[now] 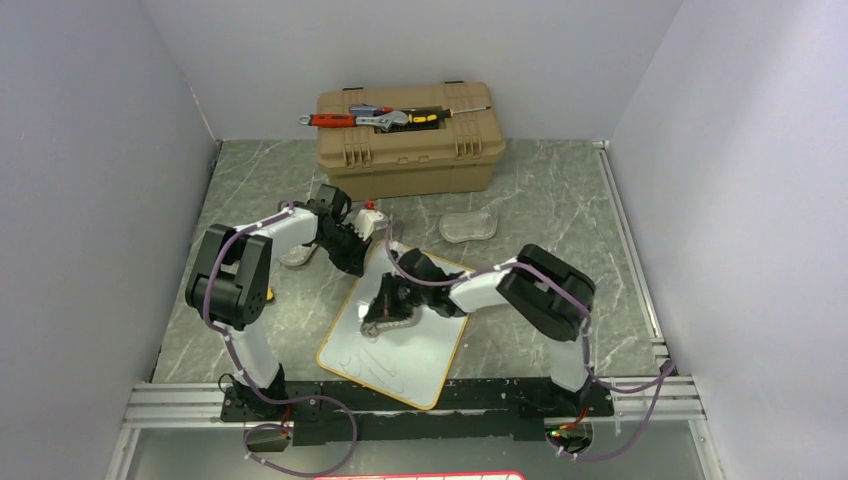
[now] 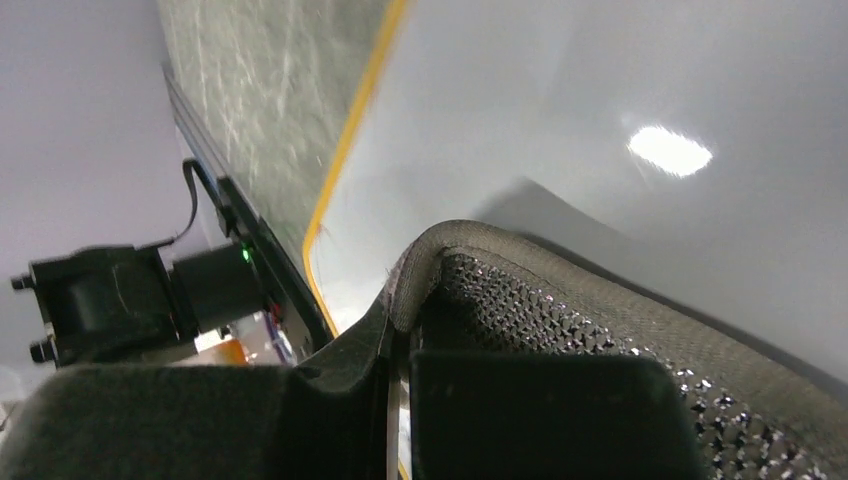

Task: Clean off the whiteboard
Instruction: Erase the whiteboard at the center of the board.

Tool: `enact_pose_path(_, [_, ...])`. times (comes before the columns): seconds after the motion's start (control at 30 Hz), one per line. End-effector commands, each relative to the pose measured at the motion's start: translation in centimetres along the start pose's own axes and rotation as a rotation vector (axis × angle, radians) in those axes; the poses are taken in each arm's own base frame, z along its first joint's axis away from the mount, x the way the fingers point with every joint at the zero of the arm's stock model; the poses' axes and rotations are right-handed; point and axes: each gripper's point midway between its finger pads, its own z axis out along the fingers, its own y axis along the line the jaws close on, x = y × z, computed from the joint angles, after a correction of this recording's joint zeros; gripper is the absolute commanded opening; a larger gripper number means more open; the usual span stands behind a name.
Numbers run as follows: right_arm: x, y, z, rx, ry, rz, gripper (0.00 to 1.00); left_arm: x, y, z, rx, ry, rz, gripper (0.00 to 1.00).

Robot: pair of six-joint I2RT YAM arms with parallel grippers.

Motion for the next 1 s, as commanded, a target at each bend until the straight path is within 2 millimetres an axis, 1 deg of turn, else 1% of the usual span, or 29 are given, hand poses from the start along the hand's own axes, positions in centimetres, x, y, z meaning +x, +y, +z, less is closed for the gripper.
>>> enact_pose_path(0.0, [7.0, -12.7, -5.8, 0.369, 0.071, 0.153, 0.00, 6.6, -0.6, 1.4, 0.026, 0.232, -0.055, 0.09])
enact_pose_path(0.07, [7.0, -14.3, -8.1, 0.405, 0.010, 0.204, 0.00, 6.1, -0.6, 1.2, 0.029, 0.224, -0.066, 0.09])
enact_pose_path(0.1, [6.6, -14.3, -8.7, 0.401, -0.018, 0.210, 0.00, 5.6, -0.7, 0.9, 0.035, 0.210, -0.071, 0.09])
enact_pose_path(0.13, [6.2, -13.8, -8.9, 0.384, -0.036, 0.204, 0.00, 5.1, -0.8, 0.6, 0.047, 0.193, -0.083, 0.09])
enact_pose_path(0.17, [5.5, -12.9, -9.0, 0.360, -0.055, 0.186, 0.00, 4.6, -0.7, 0.2, 0.058, 0.174, -0.099, 0.09])
enact_pose_path(0.23, [3.9, -11.5, -8.6, 0.327, -0.076, 0.157, 0.00, 3.6, -0.8, -0.6, 0.085, 0.139, -0.122, 0.09])
enact_pose_path(0.27, [2.7, -10.7, -8.2, 0.316, -0.092, 0.148, 0.00, 3.1, -0.6, -1.0, 0.092, 0.124, -0.133, 0.09])
enact_pose_path(0.33, [0.7, -10.3, -7.3, 0.313, -0.105, 0.150, 0.00, 2.2, -0.5, -1.9, 0.104, 0.094, -0.154, 0.09])
enact_pose_path(0.4, [-1.0, -9.5, -6.2, 0.287, -0.107, 0.146, 0.00, 0.9, -0.4, -3.4, 0.122, 0.046, -0.180, 0.09])
enact_pose_path(0.43, [-1.9, -9.0, -5.8, 0.277, -0.111, 0.138, 0.00, 0.2, -0.3, -4.4, 0.130, 0.017, -0.191, 0.09])
enact_pose_path(0.53, [-4.3, -8.0, -5.8, 0.249, -0.144, 0.137, 0.00, -1.4, 0.0, -7.3, 0.123, -0.052, -0.185, 0.13])
enact_pose_path(0.6, [-6.1, -8.1, -6.2, 0.236, -0.174, 0.154, 0.00, -1.6, -0.3, -8.1, 0.125, -0.060, -0.163, 0.14])
enact_pose_path(0.63, [-7.2, -8.1, -6.3, 0.230, -0.179, 0.165, 0.00, -1.5, -0.5, -8.0, 0.137, -0.058, -0.159, 0.15])
enact_pose_path(0.7, [-9.1, -8.3, -6.4, 0.229, -0.189, 0.180, 0.00, -0.5, -0.7, -7.3, 0.157, -0.032, -0.175, 0.15])
enact_pose_path(0.8, [-11.1, -7.7, -6.4, 0.223, -0.198, 0.165, 0.00, 1.0, -0.4, -5.6, 0.161, 0.008, -0.202, 0.15])
enact_pose_path(0.83, [-11.4, -7.3, -6.4, 0.214, -0.199, 0.156, 0.00, 1.3, -0.3, -5.1, 0.165, 0.012, -0.208, 0.15])
enact_pose_path(0.87, [-11.2, -6.9, -6.5, 0.200, -0.192, 0.152, 0.00, 1.6, -0.1, -4.7, 0.163, 0.019, -0.214, 0.15])
enact_pose_path(0.93, [-10.4, -6.5, -7.1, 0.181, -0.179, 0.146, 0.00, 1.9, 0.1, -4.0, 0.160, 0.030, -0.220, 0.15])
enact_pose_path(0.97, [-9.9, -6.4, -7.7, 0.181, -0.177, 0.141, 0.00, 1.9, 0.2, -3.7, 0.162, 0.036, -0.223, 0.16])
